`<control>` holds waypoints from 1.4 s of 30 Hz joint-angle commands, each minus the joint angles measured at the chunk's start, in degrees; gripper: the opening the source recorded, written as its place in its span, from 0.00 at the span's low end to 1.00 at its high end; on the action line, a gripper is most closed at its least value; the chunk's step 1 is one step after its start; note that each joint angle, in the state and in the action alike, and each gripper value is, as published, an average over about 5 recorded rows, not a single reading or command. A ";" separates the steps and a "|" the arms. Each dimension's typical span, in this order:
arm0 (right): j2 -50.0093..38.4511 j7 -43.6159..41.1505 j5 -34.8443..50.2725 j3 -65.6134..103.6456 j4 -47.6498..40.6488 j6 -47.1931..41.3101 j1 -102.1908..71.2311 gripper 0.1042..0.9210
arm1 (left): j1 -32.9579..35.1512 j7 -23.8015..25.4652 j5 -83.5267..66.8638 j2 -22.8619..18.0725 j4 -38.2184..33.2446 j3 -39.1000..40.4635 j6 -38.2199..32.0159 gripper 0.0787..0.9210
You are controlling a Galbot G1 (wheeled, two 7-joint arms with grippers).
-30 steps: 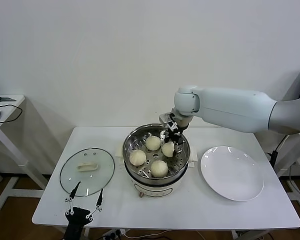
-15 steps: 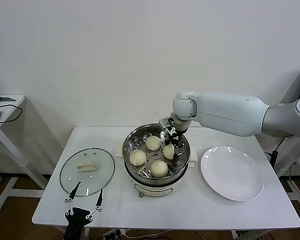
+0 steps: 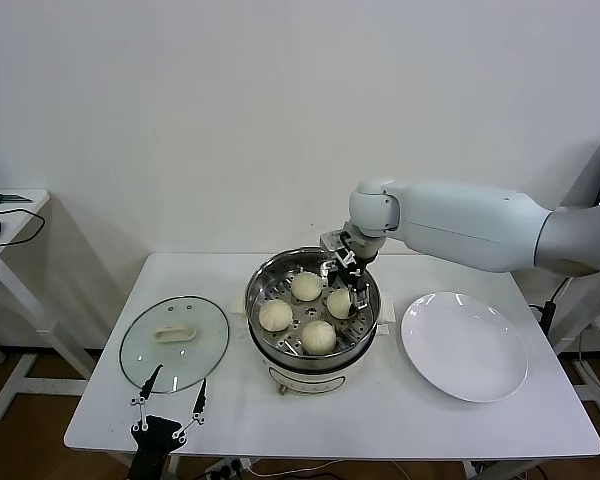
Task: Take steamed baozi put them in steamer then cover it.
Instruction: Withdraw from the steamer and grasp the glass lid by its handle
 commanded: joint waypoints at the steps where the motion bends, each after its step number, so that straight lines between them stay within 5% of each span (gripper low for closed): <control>1: -9.22 11.11 4.10 11.65 9.04 2.51 -0.74 0.88 | -0.61 -0.27 0.90 0.39 -0.23 -0.21 0.35 0.88; 9: -21.02 63.95 12.35 23.30 17.87 10.61 -12.85 0.88 | -4.04 -1.81 5.20 1.76 -1.17 -1.76 1.90 0.88; 15: -25.94 81.91 11.11 43.32 18.91 19.42 -35.13 0.88 | -7.65 -5.72 11.14 2.76 -1.86 -1.91 5.22 0.88; 21: -23.38 85.17 5.32 71.72 18.61 26.05 -65.34 0.88 | -11.96 -10.95 20.89 3.50 -1.51 -1.19 11.80 0.88; 27: -14.71 83.57 1.04 92.38 18.18 30.12 -86.42 0.88 | -15.06 -10.82 29.02 4.44 1.07 -1.34 14.52 0.88; 42: 1.70 78.46 -3.45 110.98 17.12 34.92 -105.71 0.88 | -21.65 -12.20 56.78 6.92 21.37 0.32 20.49 0.88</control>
